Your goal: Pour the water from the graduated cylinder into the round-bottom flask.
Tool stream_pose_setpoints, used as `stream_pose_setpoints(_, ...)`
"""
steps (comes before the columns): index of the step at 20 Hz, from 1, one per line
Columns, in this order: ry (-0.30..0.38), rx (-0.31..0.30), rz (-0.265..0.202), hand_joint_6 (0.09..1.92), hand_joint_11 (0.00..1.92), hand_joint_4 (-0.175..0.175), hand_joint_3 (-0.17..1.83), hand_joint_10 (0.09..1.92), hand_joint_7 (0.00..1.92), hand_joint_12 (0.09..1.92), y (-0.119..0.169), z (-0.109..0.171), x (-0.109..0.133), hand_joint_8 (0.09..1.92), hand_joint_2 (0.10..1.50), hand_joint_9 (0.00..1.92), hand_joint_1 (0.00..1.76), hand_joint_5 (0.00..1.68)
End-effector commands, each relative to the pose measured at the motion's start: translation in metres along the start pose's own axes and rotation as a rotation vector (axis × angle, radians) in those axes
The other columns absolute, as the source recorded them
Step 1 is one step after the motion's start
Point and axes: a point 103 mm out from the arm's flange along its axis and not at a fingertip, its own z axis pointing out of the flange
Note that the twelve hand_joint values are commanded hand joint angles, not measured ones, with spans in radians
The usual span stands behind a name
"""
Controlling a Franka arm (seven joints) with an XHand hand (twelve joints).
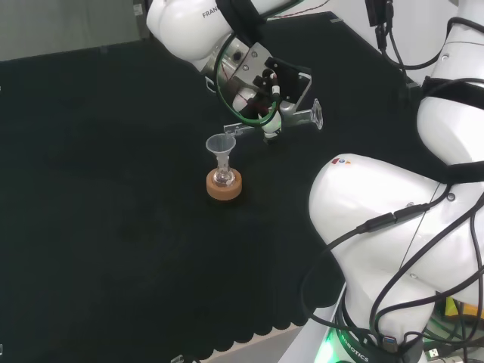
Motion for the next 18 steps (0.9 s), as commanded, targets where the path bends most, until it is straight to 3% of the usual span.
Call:
stream_pose_setpoints(1,0.008,-0.013,-0.002,1.02,1.39,-0.095,0.00,0.09,1.27,0.69,0.0034,0.0041,0.0014,0.34,1.12,1.52,1.12,0.98)
stream_pose_setpoints(9,0.134,-0.084,-0.040,1.02,1.39,-0.096,0.00,0.09,1.27,0.69,0.0052,0.0079,-0.0015,0.33,1.12,1.52,1.12,0.98)
stream_pose_setpoints(18,0.200,-0.140,-0.077,1.02,1.39,-0.094,0.00,0.09,1.27,0.69,0.0056,0.0084,-0.0008,0.33,1.13,1.52,1.12,0.97)
